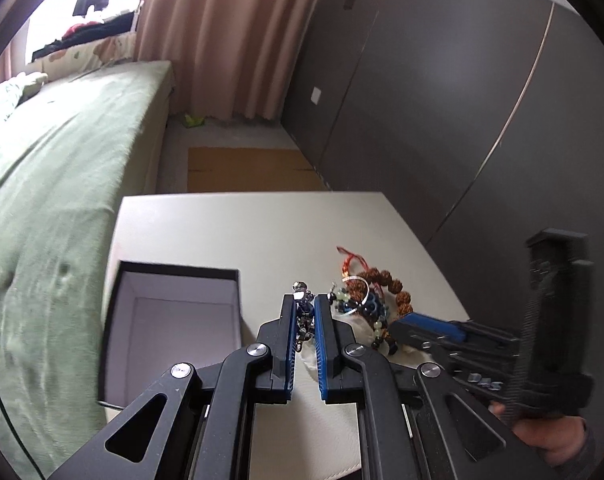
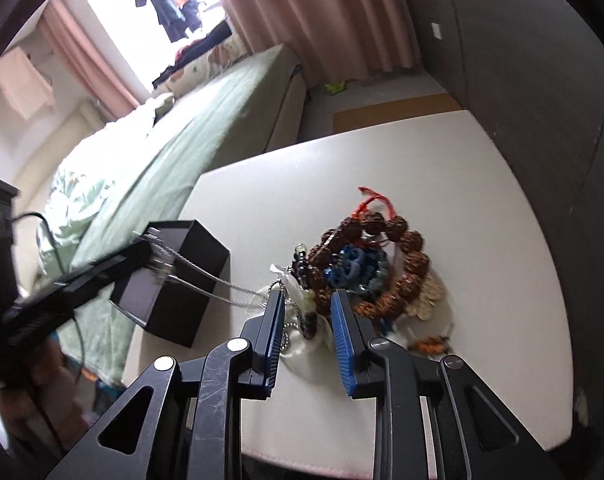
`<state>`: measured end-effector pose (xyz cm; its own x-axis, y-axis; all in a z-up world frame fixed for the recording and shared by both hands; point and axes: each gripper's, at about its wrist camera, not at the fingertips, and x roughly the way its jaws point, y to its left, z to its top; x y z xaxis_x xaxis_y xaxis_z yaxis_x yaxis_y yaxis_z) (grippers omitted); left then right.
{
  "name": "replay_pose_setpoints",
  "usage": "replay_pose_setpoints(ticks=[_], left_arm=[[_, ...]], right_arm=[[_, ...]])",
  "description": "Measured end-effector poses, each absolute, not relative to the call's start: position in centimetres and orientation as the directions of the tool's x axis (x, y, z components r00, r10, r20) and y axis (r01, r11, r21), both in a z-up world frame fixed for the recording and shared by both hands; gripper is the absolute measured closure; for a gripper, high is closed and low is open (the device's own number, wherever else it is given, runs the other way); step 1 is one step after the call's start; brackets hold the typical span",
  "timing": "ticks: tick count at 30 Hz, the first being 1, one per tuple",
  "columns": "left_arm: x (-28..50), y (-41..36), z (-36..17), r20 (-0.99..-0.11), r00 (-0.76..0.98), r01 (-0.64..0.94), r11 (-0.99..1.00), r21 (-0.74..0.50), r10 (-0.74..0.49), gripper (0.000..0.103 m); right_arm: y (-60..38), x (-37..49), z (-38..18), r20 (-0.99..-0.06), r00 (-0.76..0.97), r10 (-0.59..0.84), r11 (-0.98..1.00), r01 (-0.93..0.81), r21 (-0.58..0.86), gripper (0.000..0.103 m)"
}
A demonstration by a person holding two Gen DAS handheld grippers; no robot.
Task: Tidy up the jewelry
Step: 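Lift the silver chain with the left tool while the right tool grasps a dark bead bracelet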
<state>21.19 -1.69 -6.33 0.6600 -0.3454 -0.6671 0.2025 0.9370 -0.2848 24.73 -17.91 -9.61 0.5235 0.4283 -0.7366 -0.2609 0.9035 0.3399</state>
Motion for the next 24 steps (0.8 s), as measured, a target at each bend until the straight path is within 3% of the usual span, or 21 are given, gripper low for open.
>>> replay_pose_setpoints(ticks=[3,11,13,24], left_arm=[[20.7,-0.7,-5.5,-0.646,0.675,0.21,0.932,-0.295,-0.356,0.095],[20.0,1.5,-3.9,-0.621,0.696,0.207,0.929,-0.306,-0.36,0.095],[20.0,1.8,-3.4,-0.616,0.699,0.211,0.928,-0.308,-0.363,0.095],[19.8,2.3,1.8,-0.547,0.748,0.25,0.923,-0.292,-0.376,0.095]], right_arm=[[-16.7,25.4,-9.9,-0.757,0.515,0.401,0.914,-0.273,0.299,0.086],[-15.1,26.7,-10.6,-0.799,0.492,0.345,0.932,-0.283,0.227,0.088],[-15.0,26.7,-10.7,-0.807,0.494,0.324,0.938,-0.276,0.208,0.095],[-16.0,24.9,-4.6,-0.714,0.577,0.396,0.914,-0.319,0.249,0.102]])
